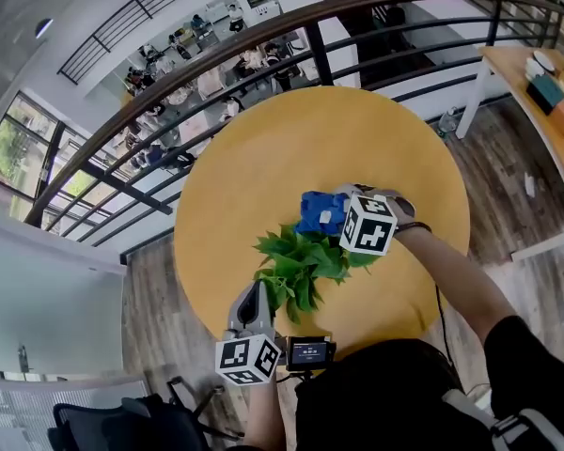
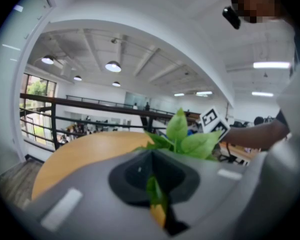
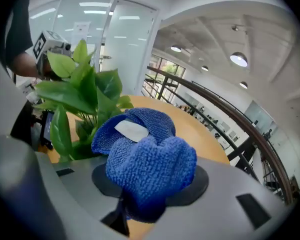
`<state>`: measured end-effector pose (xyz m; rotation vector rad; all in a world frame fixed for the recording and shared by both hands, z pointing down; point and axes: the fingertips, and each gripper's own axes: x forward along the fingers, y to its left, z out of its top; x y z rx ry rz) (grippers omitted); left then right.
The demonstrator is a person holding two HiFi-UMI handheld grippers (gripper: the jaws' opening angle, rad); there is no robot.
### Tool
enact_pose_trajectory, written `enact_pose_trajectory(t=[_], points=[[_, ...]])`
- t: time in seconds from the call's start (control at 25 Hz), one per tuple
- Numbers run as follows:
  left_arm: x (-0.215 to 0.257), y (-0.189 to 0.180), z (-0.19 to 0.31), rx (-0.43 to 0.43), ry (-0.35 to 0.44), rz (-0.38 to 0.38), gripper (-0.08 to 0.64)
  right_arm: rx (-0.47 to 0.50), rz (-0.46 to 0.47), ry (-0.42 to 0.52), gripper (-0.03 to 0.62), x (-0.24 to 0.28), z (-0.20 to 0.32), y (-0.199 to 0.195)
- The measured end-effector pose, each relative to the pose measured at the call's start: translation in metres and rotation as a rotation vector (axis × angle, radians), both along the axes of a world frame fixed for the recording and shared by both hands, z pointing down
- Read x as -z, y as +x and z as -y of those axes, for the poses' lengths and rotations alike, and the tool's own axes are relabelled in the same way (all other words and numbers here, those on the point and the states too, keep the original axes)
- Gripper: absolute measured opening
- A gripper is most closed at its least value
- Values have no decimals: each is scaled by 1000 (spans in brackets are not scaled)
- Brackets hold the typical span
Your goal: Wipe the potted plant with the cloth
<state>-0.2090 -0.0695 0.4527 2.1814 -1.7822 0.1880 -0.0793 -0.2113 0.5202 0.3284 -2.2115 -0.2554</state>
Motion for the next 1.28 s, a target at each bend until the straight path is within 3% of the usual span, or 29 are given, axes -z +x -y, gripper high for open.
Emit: enact_pose_trajectory(t=[0.36, 0.44, 0.56, 0.72, 0.8, 0.88, 0.96, 1.08, 1.16, 1.24, 1.28], points=[[0, -3, 0, 8, 0, 3, -2, -214, -230, -29, 173, -65, 40, 105], [1, -2, 0, 7, 0, 5, -2, -269, -229, -24, 173, -67, 39, 128], [0, -1, 0, 4, 2, 4, -2, -353, -101, -53, 173, -52, 19, 150], [-1, 1, 2, 1, 1, 7, -2, -441, 280, -227, 173, -20, -31, 146], [-1, 3, 3, 1, 0, 6, -1, -441, 369, -302, 173, -21, -57, 138], [-2, 3, 4, 0, -2, 6, -2, -427, 322, -347, 173, -43, -82, 133], [-4, 4, 3, -1, -3, 6, -2, -390, 183, -361, 173, -76, -104, 134], [-3, 4, 2, -1, -3, 7, -2, -311, -90, -292, 173, -114, -124, 152], [-1, 4, 1, -2, -2, 9, -2, -304, -215, -208, 173, -121, -122, 174], [0, 2, 0, -2, 0, 11, -2, -369, -209, -151, 173, -108, -108, 192], [0, 2, -1, -2, -1, 12, -2, -421, -148, -141, 173, -93, -99, 197]])
